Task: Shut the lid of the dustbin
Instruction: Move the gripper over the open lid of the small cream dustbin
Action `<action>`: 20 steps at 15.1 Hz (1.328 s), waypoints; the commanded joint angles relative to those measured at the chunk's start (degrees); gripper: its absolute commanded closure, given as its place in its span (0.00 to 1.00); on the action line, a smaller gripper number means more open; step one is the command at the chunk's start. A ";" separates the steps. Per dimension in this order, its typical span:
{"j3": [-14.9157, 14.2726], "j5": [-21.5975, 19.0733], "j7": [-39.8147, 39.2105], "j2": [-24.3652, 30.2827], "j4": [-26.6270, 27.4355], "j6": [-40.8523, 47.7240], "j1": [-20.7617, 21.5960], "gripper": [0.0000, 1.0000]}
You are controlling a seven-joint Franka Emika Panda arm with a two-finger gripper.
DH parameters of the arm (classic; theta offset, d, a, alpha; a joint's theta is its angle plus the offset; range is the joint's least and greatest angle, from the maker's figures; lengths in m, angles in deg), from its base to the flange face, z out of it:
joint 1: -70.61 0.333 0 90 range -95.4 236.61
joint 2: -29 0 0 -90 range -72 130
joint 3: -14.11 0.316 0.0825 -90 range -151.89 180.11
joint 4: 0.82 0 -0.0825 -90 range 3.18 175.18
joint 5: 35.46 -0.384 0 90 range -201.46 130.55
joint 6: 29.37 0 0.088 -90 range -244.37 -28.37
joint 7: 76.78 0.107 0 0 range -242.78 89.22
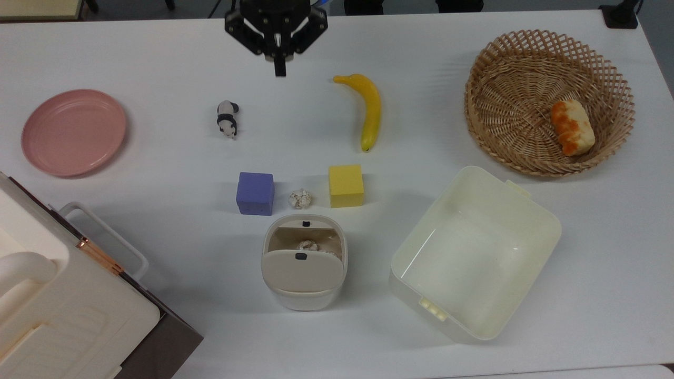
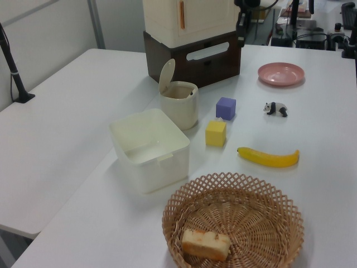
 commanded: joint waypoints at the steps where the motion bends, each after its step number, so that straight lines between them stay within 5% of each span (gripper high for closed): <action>1: -0.68 -0.77 -0.51 -6.48 -7.00 -3.70 0.76 1.00; 20: 0.55 -0.59 -0.43 -23.00 -10.87 -53.43 0.85 1.00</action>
